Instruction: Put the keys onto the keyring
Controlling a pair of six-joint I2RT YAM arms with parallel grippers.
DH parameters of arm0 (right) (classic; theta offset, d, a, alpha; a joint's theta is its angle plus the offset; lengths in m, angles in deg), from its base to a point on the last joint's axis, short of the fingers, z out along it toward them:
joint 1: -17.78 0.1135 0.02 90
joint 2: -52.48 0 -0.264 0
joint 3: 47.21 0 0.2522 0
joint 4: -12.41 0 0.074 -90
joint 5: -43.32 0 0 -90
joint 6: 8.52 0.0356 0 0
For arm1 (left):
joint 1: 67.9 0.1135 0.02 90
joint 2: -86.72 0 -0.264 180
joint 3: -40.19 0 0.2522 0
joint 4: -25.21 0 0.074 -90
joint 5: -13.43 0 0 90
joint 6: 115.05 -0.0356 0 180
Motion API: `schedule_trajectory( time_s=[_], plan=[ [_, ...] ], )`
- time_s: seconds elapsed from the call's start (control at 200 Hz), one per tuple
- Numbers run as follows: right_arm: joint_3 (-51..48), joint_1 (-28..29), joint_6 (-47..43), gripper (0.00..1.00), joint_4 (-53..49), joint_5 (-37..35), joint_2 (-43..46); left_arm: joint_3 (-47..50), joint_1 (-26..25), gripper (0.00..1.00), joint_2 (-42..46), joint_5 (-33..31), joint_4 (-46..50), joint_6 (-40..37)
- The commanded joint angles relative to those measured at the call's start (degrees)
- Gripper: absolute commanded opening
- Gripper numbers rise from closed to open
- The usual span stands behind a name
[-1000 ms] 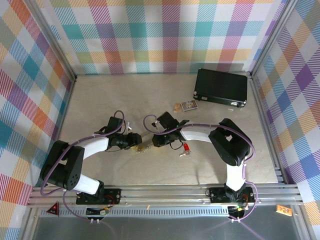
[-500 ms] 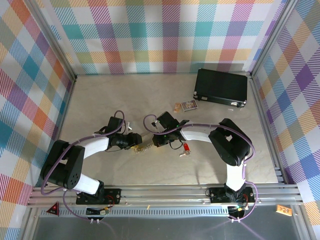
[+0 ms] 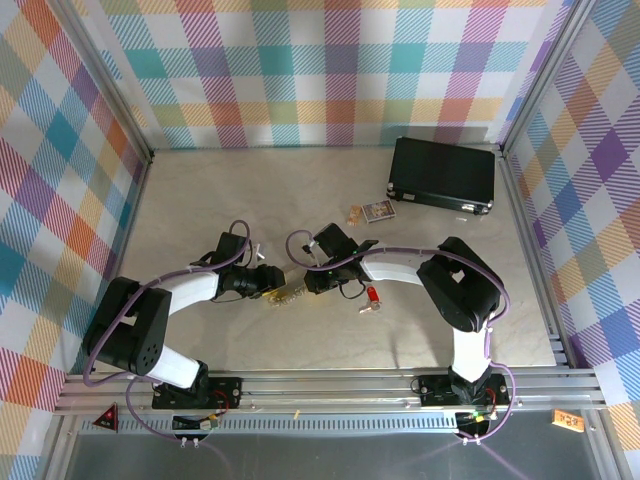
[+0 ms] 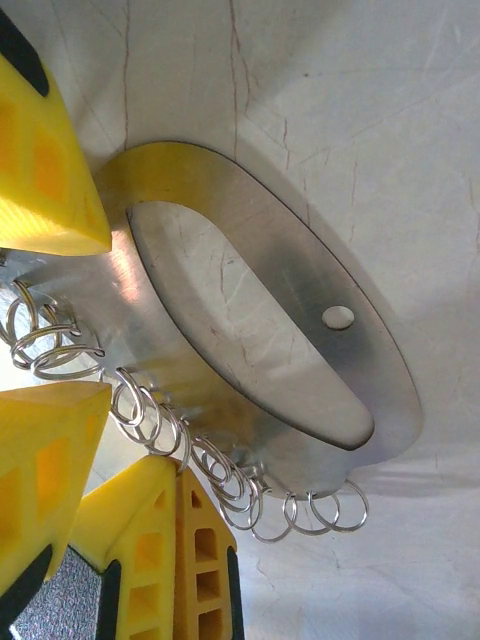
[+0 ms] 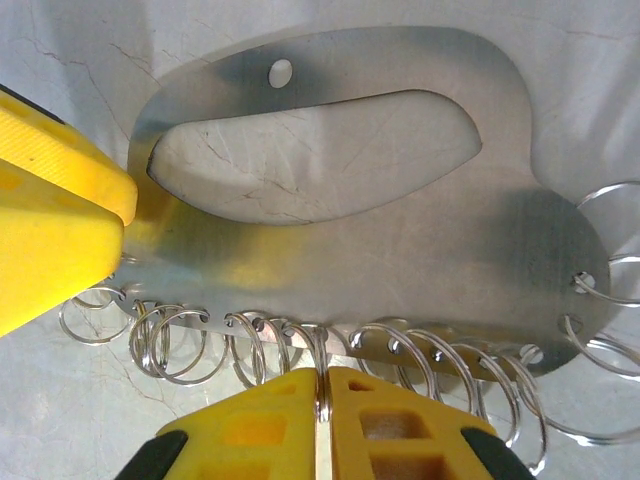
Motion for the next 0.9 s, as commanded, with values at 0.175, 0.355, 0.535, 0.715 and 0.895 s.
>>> schedule_trajectory(
  time_s=[0.175, 0.355, 0.535, 0.715, 0.895],
  plan=[
    [1.4, 0.6, -2.8, 0.09, 0.9, 0.6, -2.2, -0.5, 0.8, 0.38, 0.6, 0.9, -0.8, 0.3],
    [0.9, 0.6, -3.9, 0.09, 1.6, 0.9, -2.1, -0.8, 0.8, 0.38, -0.3, 1.5, -1.1, 0.3],
    [-0.5, 0.8, -5.9, 0.04, 3.7, 1.2, -1.1, -0.7, 0.8, 0.38, -0.3, 1.7, -1.3, 0.3],
    [-2.0, 1.3, -8.1, 0.00, 4.0, -0.3, 1.7, -0.6, 0.8, 0.38, 0.9, 1.3, -0.7, 0.1],
    [-6.1, 1.4, -11.5, 0.00, 7.8, -1.2, 6.1, 0.1, 0.8, 0.37, 3.4, 0.4, -0.4, 0.2]
  ],
)
